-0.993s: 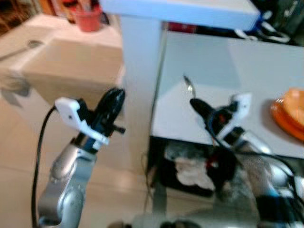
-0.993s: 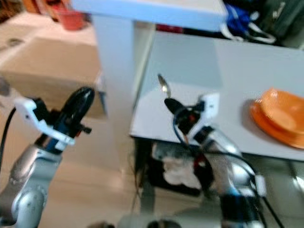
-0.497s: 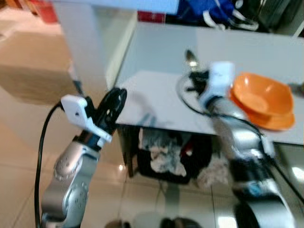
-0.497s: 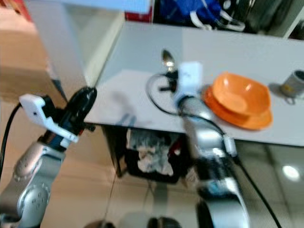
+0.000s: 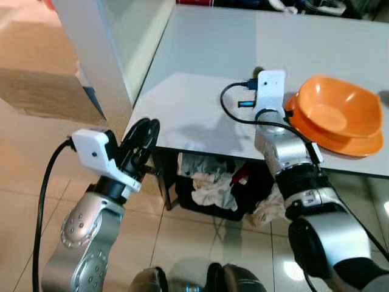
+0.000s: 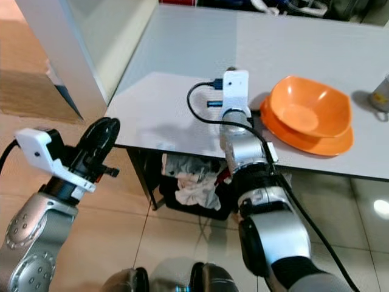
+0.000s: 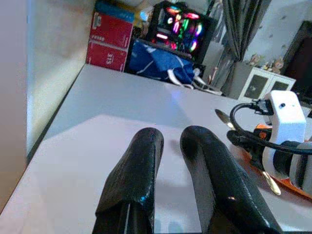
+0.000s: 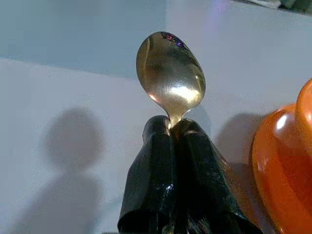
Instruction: Setting the table
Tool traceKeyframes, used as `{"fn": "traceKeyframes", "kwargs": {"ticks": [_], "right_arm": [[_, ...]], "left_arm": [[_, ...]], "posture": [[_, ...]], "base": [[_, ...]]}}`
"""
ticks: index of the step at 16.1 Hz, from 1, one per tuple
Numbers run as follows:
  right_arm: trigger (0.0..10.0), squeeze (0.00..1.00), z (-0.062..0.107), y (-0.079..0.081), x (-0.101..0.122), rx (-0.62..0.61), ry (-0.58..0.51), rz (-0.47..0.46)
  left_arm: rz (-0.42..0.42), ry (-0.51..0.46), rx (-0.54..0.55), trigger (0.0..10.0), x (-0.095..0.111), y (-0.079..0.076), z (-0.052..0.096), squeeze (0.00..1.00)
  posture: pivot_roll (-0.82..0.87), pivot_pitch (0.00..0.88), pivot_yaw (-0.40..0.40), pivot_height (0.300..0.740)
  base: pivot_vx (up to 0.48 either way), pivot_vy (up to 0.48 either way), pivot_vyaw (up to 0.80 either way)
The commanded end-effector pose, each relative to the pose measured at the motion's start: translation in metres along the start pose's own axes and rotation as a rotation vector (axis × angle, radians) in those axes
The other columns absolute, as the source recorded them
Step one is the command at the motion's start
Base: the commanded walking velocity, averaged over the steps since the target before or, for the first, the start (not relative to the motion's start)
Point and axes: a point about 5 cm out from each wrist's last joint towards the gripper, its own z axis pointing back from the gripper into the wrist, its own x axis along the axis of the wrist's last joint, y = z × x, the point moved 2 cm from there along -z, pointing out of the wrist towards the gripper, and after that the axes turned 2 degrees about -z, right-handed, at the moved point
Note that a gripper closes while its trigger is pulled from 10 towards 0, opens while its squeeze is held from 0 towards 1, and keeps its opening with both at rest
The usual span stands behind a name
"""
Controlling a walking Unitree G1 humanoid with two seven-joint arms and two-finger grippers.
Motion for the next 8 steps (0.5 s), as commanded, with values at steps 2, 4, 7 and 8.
{"fn": "traceKeyframes", "kwargs": {"ticks": [2, 4, 7, 8], "right_arm": [[10.0, 0.00, -0.007, -0.014, 0.000, -0.042, 0.017, 0.022], [10.0, 0.00, -0.010, -0.025, -0.004, -0.067, 0.038, 0.028], [10.0, 0.00, -0.015, -0.027, 0.012, -0.035, -0.017, -0.026], [10.0, 0.00, -0.016, -0.023, 0.017, -0.013, -0.032, -0.030]], "left_arm": [[-0.009, 0.012, -0.002, 10.0, 0.004, -0.005, 0.005, 0.00], [-0.004, 0.022, -0.002, 10.0, 0.004, -0.009, 0.007, 0.00], [0.007, 0.033, 0.000, 10.0, 0.005, -0.015, 0.012, 0.00], [0.008, 0.037, 0.003, 10.0, 0.005, -0.015, 0.013, 0.00]], "posture": [[-0.06, 0.267, -0.019, 0.740], [-0.06, 0.276, -0.022, 0.740], [-0.05, 0.294, -0.025, 0.740], [-0.05, 0.296, -0.026, 0.740]], "base": [[0.000, 0.000, 0.00], [0.000, 0.000, 0.00], [0.000, 0.000, 0.00], [0.000, 0.000, 0.00]]}}
